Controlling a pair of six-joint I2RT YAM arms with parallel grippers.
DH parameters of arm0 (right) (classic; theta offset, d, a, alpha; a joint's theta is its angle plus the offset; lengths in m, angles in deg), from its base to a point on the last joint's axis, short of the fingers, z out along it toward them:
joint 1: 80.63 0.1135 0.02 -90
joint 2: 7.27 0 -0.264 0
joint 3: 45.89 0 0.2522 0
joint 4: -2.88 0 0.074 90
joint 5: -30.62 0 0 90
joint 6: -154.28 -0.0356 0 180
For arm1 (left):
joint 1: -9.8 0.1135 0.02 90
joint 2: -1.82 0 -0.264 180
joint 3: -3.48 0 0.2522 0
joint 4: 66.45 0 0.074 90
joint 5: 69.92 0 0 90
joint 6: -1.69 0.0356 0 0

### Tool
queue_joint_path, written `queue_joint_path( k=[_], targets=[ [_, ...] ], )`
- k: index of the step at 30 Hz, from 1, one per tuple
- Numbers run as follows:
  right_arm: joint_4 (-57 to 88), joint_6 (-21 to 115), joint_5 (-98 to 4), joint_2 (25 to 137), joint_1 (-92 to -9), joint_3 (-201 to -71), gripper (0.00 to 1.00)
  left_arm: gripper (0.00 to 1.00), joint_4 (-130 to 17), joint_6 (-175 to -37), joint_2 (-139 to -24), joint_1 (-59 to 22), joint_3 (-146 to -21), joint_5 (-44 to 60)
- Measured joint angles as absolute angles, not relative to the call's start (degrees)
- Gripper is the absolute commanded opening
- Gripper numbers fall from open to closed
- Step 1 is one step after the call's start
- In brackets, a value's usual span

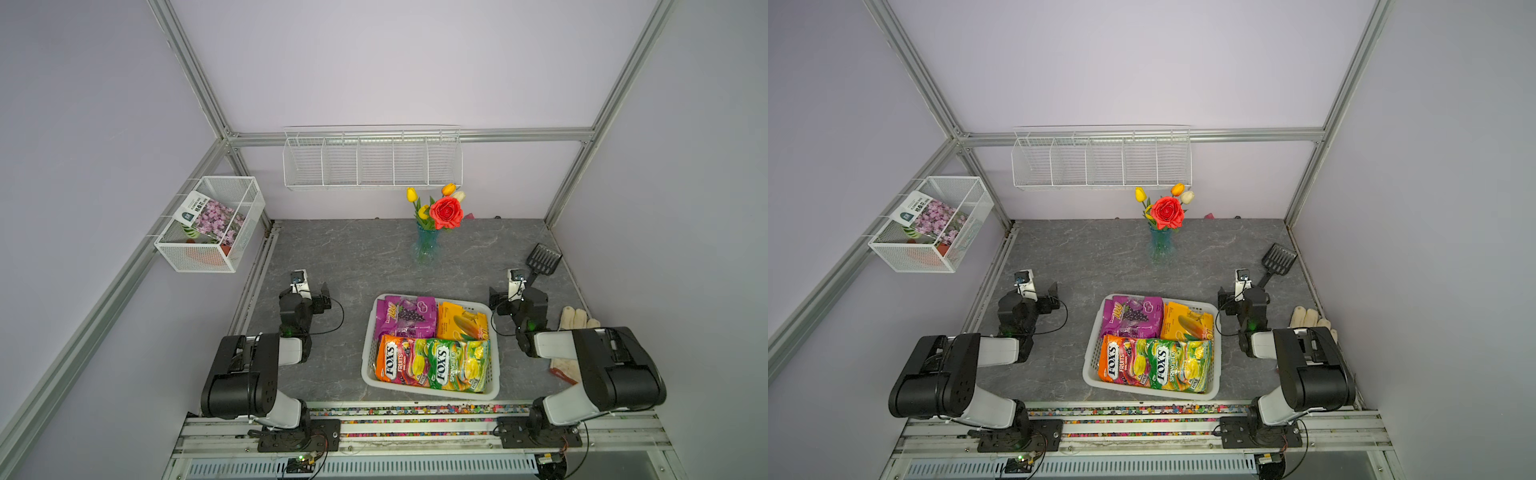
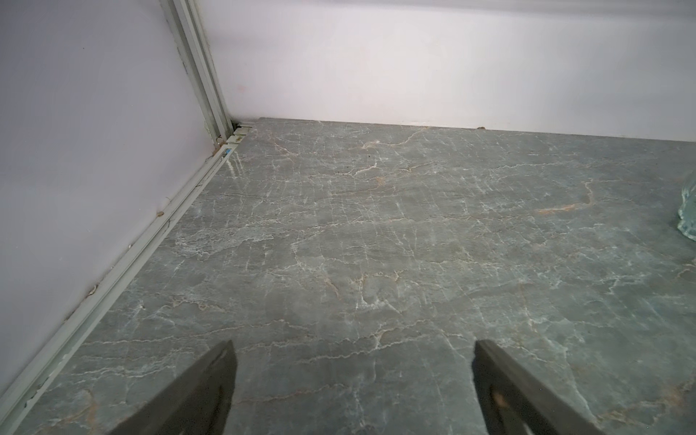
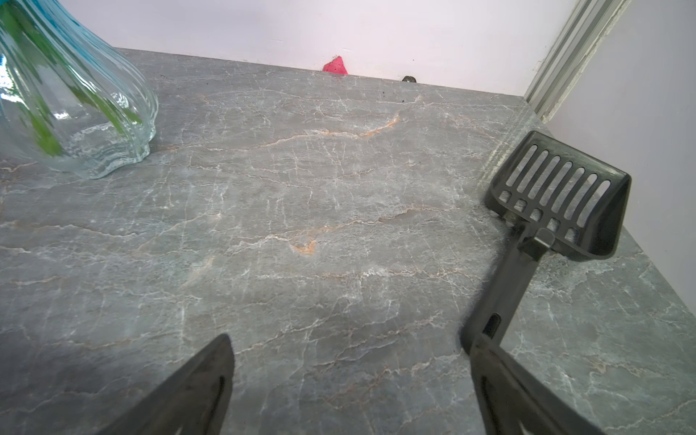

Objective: Put the candies in the basket
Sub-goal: Reset both arms

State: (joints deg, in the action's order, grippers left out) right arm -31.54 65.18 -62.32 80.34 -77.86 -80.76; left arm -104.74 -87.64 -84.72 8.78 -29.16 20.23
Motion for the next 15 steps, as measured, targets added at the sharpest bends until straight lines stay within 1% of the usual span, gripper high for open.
queue_joint_path(
  k=[15],
  targets=[
    [-30.97,65.18,-62.3,80.34,-77.86,-80.96,0.99,1.0,-104.72,-87.84,-84.72,8.78,-29.42,20.23]
  ],
)
